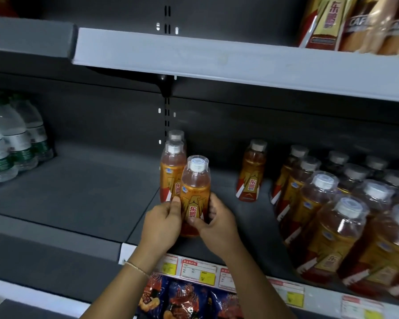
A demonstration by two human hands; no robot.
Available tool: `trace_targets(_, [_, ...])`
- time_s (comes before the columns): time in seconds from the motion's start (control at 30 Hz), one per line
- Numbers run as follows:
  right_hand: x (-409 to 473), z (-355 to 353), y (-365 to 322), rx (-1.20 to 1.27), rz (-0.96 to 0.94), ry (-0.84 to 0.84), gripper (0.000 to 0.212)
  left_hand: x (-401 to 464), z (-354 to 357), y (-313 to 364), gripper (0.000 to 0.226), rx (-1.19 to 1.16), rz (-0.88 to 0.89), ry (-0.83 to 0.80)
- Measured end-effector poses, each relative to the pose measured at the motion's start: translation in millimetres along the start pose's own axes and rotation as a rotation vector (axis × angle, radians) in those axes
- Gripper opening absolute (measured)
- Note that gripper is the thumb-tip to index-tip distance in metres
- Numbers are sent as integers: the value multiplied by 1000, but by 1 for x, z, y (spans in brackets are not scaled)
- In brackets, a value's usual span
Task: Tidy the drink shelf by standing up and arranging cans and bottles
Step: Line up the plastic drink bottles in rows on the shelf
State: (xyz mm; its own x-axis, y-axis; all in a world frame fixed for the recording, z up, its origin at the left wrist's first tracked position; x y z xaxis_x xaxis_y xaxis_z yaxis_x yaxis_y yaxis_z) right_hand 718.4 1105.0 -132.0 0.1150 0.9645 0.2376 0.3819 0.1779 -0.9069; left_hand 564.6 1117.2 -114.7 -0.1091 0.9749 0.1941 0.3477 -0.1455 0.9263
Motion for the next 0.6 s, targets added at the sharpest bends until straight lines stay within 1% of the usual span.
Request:
trace_targets(0.13, [1, -35, 14, 34, 49, 88, 63, 0, 37, 16, 50, -31, 20, -71])
trace_targets(0.23, [4, -58, 24, 65, 73, 101, 61, 3, 62, 28, 51, -21, 37, -128])
trace_targets(0.33, [6, -78, 29, 92, 95, 132, 67, 4, 84, 39, 52, 1, 85, -134])
trace_targets(0.47, [9, -96, 35, 26, 125, 205, 68, 8, 111, 47, 52, 45, 109, -173])
trace_targets(0.53, [10, -101, 35, -13, 148, 243, 78, 10, 121, 50, 52, 43, 112, -187])
trace_targets(0.6, [11, -104, 37, -68, 157, 294, 80, 10, 129, 52, 52, 14, 119, -201])
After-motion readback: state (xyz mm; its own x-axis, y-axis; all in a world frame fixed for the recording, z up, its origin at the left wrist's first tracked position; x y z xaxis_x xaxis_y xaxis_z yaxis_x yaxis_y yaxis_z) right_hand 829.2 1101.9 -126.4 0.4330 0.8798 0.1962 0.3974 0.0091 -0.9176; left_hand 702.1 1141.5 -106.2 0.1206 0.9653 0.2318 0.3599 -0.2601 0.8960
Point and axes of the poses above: each hand's wrist, its own x-axis towards the middle knuckle, its own z-axis out of the palm, y = z × x, the point moved 3 cm from there along x, towards the middle knuckle, and after that the axes turned 1 degree about -z, right-handed, at the moved point
